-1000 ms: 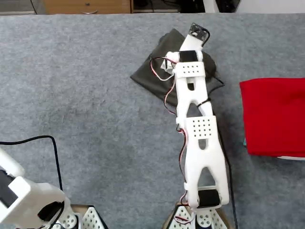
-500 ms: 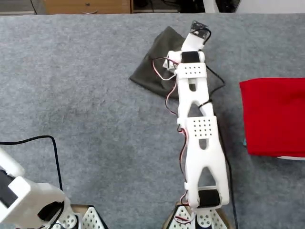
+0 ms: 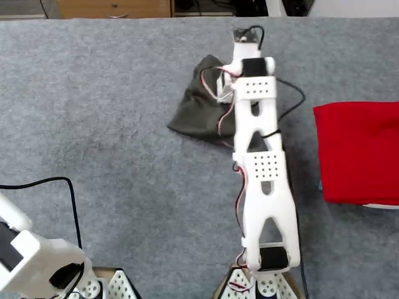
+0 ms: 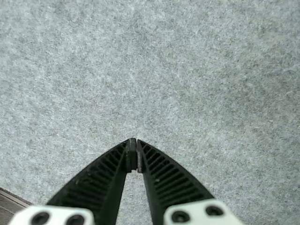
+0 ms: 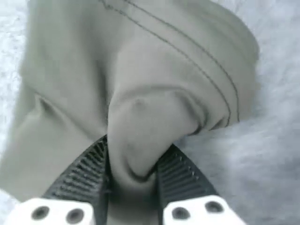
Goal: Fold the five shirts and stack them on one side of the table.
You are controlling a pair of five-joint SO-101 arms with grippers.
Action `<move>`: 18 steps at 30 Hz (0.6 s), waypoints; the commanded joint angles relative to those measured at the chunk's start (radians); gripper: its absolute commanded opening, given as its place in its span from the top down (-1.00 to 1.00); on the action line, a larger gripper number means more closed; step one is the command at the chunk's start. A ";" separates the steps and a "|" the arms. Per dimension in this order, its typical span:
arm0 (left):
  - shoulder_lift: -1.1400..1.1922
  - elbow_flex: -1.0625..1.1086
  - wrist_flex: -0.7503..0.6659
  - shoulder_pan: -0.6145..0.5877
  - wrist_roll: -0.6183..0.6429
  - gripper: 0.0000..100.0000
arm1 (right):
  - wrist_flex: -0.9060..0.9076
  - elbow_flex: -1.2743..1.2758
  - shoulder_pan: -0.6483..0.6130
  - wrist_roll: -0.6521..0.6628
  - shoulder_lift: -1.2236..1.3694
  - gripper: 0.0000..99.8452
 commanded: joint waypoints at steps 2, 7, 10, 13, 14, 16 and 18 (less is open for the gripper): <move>-0.041 0.000 -0.005 0.009 -0.006 0.96 | 0.020 0.027 0.033 0.158 -0.189 1.00; -0.041 0.000 -0.008 0.009 -0.006 0.96 | 0.020 0.314 0.068 0.181 -0.407 1.00; -0.041 0.000 -0.009 0.009 -0.006 0.96 | 0.020 0.568 0.099 0.253 -0.579 1.00; -0.041 0.000 -0.011 0.011 -0.006 0.96 | 0.018 0.785 0.125 0.342 -0.753 1.00; -0.041 0.000 -0.011 0.012 -0.006 0.96 | 0.017 0.842 0.139 0.362 -0.805 1.00; -0.039 0.000 -0.011 0.012 -0.006 0.96 | 0.014 0.932 0.173 0.397 -0.894 1.00; -0.039 0.000 -0.011 0.012 -0.006 0.96 | 0.014 0.995 0.213 0.440 -0.969 1.00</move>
